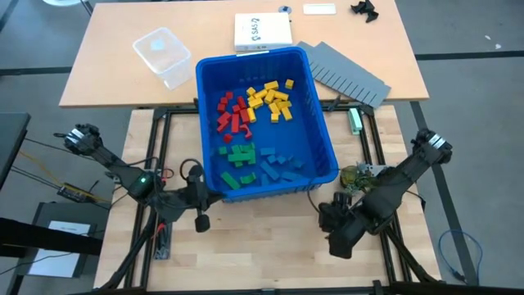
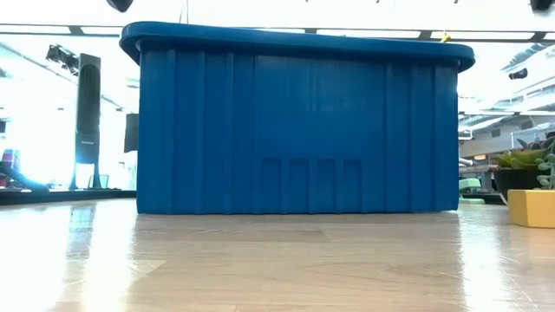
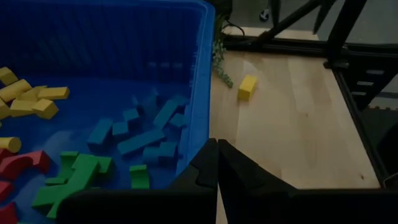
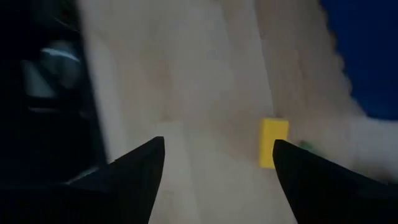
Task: Sort Items/Unsort Items
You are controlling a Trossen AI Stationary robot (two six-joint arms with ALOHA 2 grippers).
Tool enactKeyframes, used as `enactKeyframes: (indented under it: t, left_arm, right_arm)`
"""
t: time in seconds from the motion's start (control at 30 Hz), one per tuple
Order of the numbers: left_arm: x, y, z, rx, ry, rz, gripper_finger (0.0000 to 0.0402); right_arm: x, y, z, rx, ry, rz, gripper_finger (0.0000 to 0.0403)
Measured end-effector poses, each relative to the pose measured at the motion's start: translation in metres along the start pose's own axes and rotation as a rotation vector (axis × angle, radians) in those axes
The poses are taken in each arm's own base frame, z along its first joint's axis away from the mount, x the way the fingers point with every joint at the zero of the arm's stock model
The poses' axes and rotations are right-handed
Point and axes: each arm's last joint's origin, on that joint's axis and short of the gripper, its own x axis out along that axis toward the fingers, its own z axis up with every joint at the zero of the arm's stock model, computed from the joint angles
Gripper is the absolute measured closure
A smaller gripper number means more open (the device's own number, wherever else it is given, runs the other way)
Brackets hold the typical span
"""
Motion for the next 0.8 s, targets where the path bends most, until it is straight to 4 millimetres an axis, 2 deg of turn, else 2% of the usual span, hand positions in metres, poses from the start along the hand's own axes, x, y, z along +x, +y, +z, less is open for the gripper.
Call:
enactKeyframes:
  t: [0.27, 0.43, 0.6, 0.8]
  left_arm:
    - [0.000, 0.001, 0.000, 0.004, -0.016, 0.037, 0.0389]
    - [0.000, 0.001, 0.000, 0.005, -0.016, 0.039, 0.0391]
    - [0.000, 0.001, 0.000, 0.004, -0.015, 0.040, 0.0391]
    - [0.003, 0.002, -0.008, 0.009, -0.008, 0.044, 0.0391]
  right_arm:
    - [-0.073, -0.015, 0.045, 0.073, -0.209, 0.169, 0.0110]
    - [-0.104, -0.030, 0.074, 0.042, -0.391, 0.204, 0.0110]
    - [-0.114, -0.061, 0.109, 0.049, -0.583, 0.131, 0.0110]
    - [-0.108, -0.118, 0.147, 0.096, -0.689, -0.060, 0.0110]
